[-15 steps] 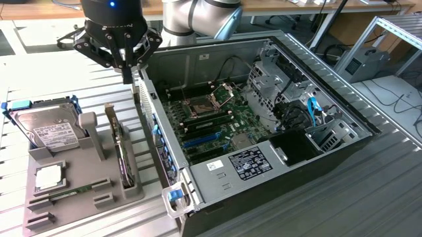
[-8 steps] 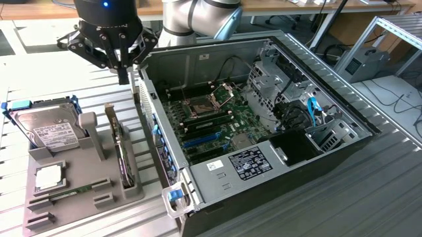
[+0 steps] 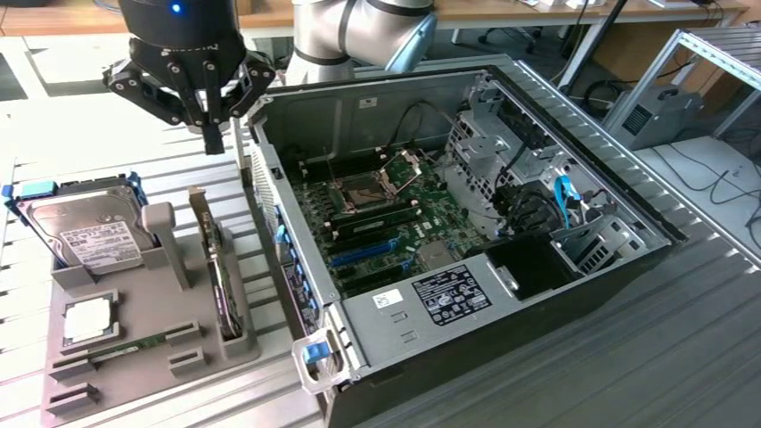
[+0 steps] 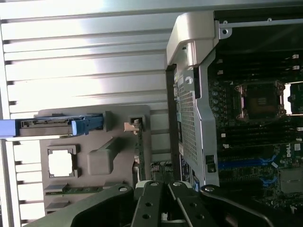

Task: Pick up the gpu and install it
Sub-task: 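Reach for the gpu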

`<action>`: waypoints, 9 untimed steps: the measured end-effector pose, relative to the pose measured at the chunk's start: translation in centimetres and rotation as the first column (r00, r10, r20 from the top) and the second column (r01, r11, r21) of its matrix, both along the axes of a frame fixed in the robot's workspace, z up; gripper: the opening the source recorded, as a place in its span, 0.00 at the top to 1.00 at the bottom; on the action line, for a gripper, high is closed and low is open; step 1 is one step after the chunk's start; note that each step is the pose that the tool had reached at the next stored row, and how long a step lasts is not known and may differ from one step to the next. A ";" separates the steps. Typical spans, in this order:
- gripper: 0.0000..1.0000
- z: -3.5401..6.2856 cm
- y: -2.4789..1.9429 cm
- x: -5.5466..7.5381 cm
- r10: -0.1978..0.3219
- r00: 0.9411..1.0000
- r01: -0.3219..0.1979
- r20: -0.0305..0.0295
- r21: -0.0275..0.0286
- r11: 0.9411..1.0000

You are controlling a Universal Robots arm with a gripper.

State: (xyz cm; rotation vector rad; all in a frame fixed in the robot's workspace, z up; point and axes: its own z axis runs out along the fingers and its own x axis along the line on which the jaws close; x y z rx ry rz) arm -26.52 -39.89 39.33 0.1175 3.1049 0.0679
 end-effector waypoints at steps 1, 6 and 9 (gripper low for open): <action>0.89 0.00 0.00 -0.1 0.000 1.000 0.000 0.000 0.000 1.000; 0.89 0.00 0.00 -0.7 0.000 1.000 0.000 0.001 0.000 1.000; 0.89 0.00 0.00 -1.0 0.000 1.000 0.000 0.001 0.000 1.000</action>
